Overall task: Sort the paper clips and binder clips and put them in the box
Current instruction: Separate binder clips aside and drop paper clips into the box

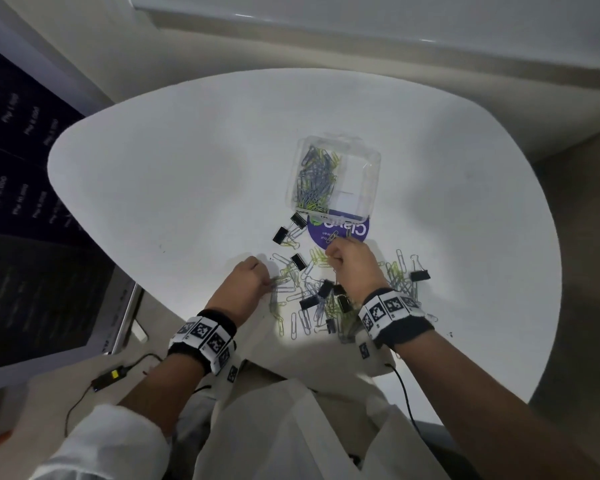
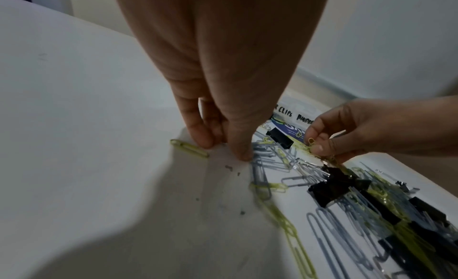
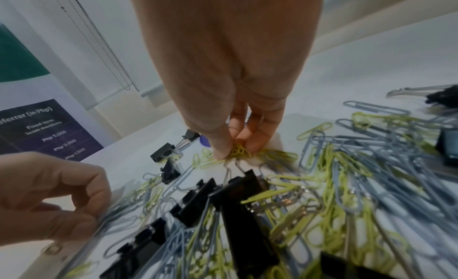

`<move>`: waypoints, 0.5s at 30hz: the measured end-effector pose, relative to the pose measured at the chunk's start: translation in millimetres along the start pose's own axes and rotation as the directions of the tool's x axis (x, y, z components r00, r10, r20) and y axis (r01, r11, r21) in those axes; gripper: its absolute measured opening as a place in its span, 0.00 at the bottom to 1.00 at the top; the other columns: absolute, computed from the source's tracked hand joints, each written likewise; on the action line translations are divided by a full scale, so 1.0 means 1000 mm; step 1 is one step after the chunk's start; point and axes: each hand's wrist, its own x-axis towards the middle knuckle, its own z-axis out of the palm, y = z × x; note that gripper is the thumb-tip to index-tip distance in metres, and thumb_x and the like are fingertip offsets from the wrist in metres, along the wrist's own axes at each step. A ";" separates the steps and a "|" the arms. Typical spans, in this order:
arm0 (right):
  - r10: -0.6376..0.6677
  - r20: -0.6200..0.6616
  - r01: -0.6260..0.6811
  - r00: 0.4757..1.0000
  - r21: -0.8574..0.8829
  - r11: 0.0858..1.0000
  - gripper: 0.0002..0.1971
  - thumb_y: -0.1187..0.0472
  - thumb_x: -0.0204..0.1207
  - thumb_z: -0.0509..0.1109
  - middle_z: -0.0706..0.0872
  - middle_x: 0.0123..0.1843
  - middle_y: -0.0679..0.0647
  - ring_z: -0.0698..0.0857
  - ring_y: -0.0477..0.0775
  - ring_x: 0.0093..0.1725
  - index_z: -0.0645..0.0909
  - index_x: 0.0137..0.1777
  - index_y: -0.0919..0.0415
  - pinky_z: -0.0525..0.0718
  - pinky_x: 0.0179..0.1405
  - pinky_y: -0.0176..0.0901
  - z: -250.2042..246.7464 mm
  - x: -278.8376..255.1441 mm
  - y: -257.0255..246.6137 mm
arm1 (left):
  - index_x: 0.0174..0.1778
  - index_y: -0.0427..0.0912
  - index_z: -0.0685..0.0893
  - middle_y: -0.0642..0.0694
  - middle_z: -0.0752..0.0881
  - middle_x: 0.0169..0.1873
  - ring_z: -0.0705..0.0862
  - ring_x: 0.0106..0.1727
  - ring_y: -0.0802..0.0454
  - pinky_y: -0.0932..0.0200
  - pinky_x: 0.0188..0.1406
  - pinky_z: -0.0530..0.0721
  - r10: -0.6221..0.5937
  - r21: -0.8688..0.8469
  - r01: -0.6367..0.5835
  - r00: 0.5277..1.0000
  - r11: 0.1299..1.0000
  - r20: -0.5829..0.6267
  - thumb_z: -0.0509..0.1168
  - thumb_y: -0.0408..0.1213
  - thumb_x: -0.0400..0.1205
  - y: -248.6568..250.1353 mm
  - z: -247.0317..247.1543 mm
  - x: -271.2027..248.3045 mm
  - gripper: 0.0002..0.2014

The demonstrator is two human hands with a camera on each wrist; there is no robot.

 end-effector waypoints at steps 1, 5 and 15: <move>0.007 0.006 -0.008 1.000 0.017 1.000 0.11 0.72 0.77 0.70 0.85 0.52 0.56 0.85 0.53 0.48 0.85 0.55 0.60 0.81 0.48 0.38 -0.001 0.000 0.001 | 0.44 0.37 0.83 0.45 0.77 0.42 0.75 0.42 0.48 0.60 0.42 0.71 -0.001 -0.030 0.000 1.000 1.000 -0.010 0.69 0.34 0.79 0.001 -0.001 0.000 0.03; 0.016 0.022 -0.018 1.000 0.116 0.993 0.14 0.70 0.80 0.69 0.83 0.54 0.57 0.84 0.54 0.49 0.85 0.63 0.60 0.81 0.56 0.41 -0.005 0.000 0.003 | 0.35 0.41 0.75 0.47 0.80 0.36 0.78 0.36 0.50 0.59 0.36 0.73 -0.082 -0.237 0.055 0.991 0.970 -0.103 0.69 0.28 0.78 0.003 -0.002 0.000 0.10; 0.211 0.160 -0.264 0.964 0.550 0.792 0.14 0.72 0.83 0.64 0.89 0.54 0.54 0.89 0.55 0.55 0.88 0.56 0.55 0.88 0.60 0.45 -0.008 -0.002 0.004 | 0.57 0.47 0.83 0.52 0.88 0.39 0.89 0.44 0.59 0.69 0.51 0.83 -0.311 -0.736 0.216 0.951 0.642 0.008 0.69 0.30 0.80 0.008 -0.008 0.006 0.12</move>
